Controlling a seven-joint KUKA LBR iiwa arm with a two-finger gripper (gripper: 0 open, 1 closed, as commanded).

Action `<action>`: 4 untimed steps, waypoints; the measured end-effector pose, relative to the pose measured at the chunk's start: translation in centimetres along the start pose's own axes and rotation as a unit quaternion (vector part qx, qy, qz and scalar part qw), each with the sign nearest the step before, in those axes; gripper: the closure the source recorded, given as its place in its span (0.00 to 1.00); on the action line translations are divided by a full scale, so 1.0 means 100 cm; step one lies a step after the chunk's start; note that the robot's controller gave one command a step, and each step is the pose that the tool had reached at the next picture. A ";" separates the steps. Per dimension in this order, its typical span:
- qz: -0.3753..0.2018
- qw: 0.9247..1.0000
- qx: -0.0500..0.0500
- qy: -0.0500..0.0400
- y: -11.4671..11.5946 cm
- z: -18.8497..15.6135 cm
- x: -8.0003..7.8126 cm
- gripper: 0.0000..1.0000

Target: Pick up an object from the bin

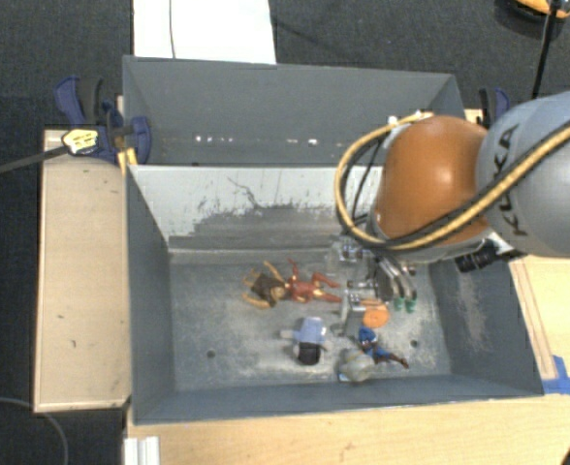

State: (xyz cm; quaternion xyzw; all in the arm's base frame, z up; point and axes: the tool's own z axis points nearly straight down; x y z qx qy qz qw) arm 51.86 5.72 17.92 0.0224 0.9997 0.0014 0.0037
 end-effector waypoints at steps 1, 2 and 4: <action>0.014 1.000 0.002 0.006 -0.013 0.025 0.007 0.00; 0.058 0.998 0.000 0.002 0.007 0.025 0.010 0.00; 0.079 0.997 0.001 0.005 0.035 0.097 -0.021 0.00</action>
Offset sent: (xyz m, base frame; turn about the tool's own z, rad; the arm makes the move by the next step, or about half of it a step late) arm -0.0100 0.0192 -0.0279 0.1448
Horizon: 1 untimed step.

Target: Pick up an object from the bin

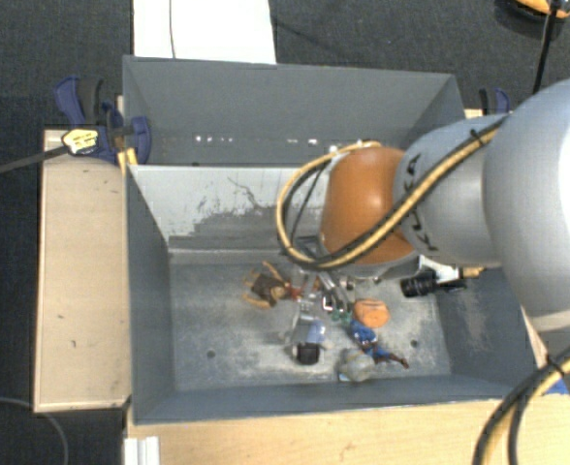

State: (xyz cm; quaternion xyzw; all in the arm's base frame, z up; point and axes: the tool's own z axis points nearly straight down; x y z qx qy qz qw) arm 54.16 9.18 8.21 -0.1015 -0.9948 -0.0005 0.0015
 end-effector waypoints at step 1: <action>0.013 1.000 -0.003 -0.007 -0.014 0.011 -0.040 1.00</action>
Offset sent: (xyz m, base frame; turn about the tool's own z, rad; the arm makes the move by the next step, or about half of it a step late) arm 0.0000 0.0000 0.0000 0.0000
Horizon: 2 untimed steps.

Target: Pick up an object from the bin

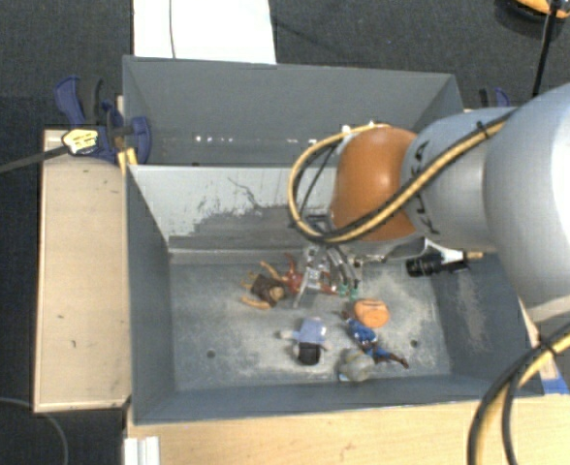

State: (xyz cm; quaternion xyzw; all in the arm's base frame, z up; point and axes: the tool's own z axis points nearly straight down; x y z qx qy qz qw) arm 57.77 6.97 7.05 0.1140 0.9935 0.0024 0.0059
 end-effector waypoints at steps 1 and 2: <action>0.000 1.000 0.000 0.000 0.000 0.000 0.000 1.00; -0.002 1.000 0.001 0.004 -0.002 -0.041 0.003 1.00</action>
Offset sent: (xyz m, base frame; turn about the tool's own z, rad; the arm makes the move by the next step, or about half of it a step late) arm -0.0038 -0.0035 0.0875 -0.0120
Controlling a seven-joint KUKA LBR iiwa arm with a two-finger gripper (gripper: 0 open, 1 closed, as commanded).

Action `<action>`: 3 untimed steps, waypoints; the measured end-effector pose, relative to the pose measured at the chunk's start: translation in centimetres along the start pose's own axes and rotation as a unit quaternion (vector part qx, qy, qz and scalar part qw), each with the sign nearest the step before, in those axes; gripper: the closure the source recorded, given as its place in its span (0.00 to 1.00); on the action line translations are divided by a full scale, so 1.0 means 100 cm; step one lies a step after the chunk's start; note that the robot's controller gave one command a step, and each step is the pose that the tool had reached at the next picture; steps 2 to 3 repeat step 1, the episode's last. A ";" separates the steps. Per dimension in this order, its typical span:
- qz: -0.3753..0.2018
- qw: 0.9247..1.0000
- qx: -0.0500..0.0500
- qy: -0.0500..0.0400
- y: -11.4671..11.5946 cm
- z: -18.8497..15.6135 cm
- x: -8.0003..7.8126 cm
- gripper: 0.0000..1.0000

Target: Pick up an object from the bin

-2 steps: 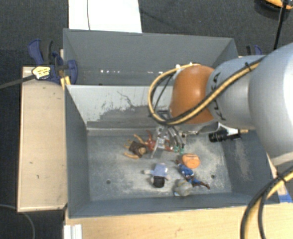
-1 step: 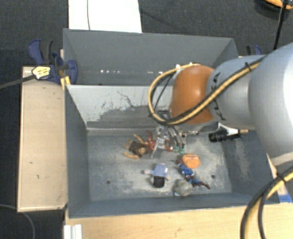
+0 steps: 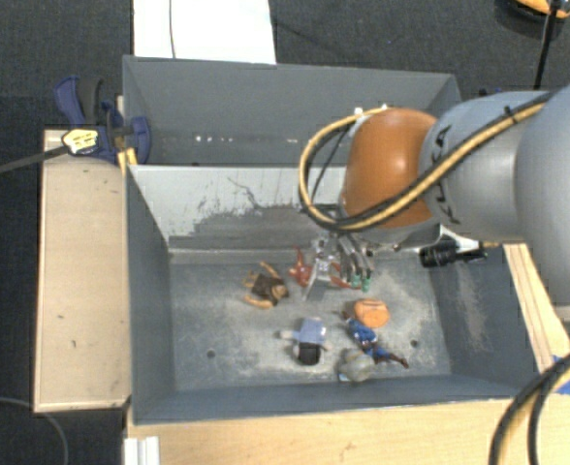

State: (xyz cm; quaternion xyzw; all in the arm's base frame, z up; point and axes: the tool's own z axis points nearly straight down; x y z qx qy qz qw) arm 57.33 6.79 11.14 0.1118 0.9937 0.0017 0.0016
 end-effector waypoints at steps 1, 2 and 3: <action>-0.001 1.000 -0.002 -0.005 -0.006 -0.123 0.001 1.00; -0.001 1.000 -0.002 -0.005 -0.006 -0.123 0.001 1.00; -0.001 1.000 -0.002 -0.005 -0.006 -0.123 0.001 1.00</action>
Offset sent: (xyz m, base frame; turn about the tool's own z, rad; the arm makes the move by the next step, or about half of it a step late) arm 0.0000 0.0000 0.0000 0.0000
